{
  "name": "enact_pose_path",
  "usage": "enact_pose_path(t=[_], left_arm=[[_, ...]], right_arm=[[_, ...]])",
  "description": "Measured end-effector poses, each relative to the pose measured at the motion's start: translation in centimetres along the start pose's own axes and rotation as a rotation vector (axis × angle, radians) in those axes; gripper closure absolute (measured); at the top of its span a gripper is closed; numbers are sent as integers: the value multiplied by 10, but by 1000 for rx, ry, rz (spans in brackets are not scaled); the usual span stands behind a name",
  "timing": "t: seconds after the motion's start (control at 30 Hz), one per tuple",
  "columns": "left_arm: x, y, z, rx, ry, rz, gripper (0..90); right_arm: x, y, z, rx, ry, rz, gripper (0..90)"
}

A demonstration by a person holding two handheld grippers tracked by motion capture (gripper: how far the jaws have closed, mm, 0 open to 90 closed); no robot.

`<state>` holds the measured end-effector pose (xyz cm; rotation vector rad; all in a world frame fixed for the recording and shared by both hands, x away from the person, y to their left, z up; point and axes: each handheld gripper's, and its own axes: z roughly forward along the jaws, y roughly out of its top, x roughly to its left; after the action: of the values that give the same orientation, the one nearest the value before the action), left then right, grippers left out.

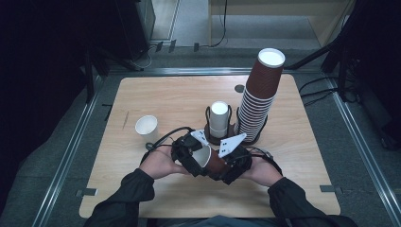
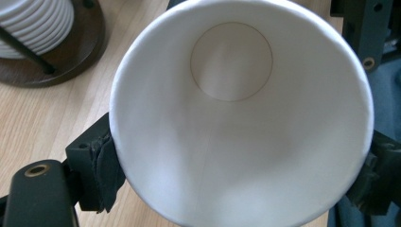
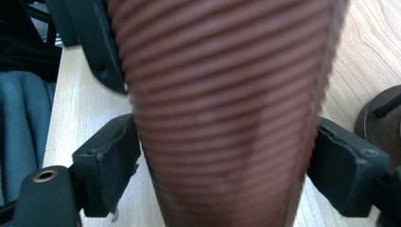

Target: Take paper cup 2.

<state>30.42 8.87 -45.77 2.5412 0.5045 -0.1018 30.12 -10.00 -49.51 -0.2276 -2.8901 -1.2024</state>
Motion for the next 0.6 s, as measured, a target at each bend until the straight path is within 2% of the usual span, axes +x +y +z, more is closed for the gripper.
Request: enact_pose_path(t=[0.13,0.23,0.33,0.47,0.6], left_arm=[[-1,1,2,15,5,10,107],[-1,1,2,15,4,9,97],[-2,-1,0,-17,10,22,82],[0,-3,-1,-48,-1,11,68],[0,-4,-2,-52,7,17,62]], right_arm=[[1,-1,0,17,-1,-22,190],[1,0,1,25,-1,-19,193],[2,1,-1,16,-5,-26,194],[1,2,-4,1,-7,-28,193],[0,1,-6,-2,-13,-30,193]])
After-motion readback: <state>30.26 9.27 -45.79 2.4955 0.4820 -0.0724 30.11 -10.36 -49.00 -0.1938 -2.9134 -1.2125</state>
